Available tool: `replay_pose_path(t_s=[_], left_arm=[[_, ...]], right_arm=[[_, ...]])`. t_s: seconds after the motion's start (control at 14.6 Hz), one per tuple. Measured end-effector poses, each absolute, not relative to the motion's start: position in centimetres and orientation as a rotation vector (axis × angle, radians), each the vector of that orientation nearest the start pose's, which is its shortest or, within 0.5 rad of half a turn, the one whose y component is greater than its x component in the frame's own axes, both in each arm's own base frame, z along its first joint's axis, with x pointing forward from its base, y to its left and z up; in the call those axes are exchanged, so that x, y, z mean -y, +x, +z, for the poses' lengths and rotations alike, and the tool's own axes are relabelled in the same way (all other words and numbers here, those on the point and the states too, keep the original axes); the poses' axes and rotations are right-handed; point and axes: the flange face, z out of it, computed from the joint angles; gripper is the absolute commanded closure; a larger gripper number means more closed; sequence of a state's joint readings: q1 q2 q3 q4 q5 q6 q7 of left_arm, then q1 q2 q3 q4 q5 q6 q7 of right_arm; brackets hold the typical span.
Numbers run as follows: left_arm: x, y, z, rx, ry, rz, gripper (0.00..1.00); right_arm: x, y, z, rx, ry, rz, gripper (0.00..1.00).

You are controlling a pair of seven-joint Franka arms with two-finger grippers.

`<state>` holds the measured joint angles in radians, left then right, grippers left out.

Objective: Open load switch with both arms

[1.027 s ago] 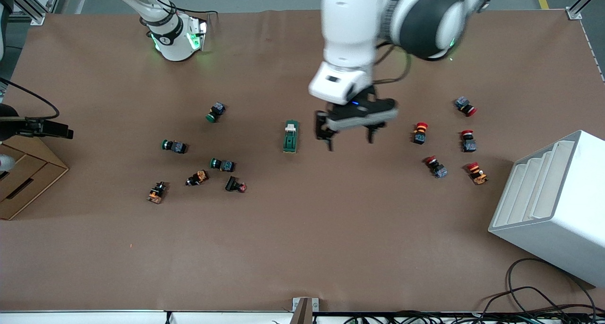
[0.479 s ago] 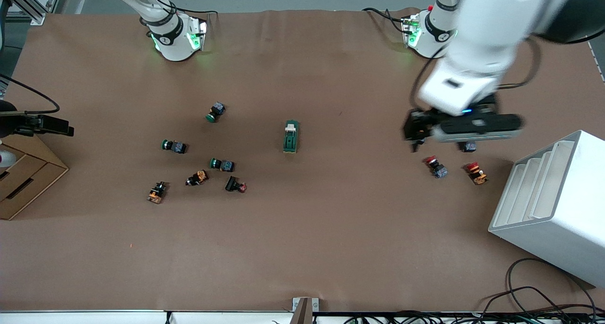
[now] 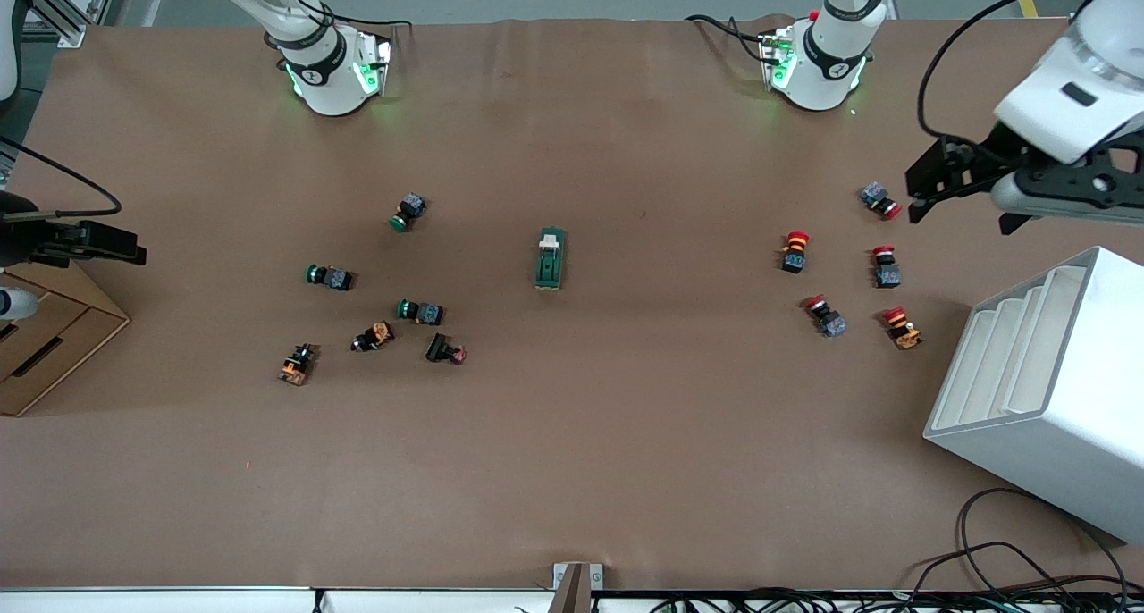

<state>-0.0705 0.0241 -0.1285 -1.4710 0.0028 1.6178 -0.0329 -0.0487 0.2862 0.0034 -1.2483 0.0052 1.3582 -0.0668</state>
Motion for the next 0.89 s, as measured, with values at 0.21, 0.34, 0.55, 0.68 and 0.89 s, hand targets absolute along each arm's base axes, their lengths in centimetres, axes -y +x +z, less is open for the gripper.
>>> replay_pose_path(t_s=[0.21, 0.34, 0.55, 0.68, 0.89], left_arm=[[9.0, 53.1, 66.0, -0.217, -3.142, -0.156, 0.0], [7.7, 51.6, 66.3, -0.18, -3.14, -0.154, 0.0], [6.0, 50.4, 66.7, -0.15, -3.143, -0.14, 0.0], [5.1, 50.2, 66.8, -0.135, -3.145, -0.135, 0.0], [4.2, 50.3, 66.7, -0.125, -3.149, -0.13, 0.0]], right_arm=[[2.1, 61.1, 58.6, 0.052, -3.096, 0.342, 0.0], [1.9, 60.8, 58.5, 0.048, -3.091, 0.383, 0.0], [1.8, 60.0, 60.2, 0.045, -3.095, 0.358, 0.0], [1.7, 58.8, 62.2, 0.048, -3.1, 0.326, 0.0], [1.2, 57.0, 64.2, 0.056, -3.107, 0.291, 0.0]])
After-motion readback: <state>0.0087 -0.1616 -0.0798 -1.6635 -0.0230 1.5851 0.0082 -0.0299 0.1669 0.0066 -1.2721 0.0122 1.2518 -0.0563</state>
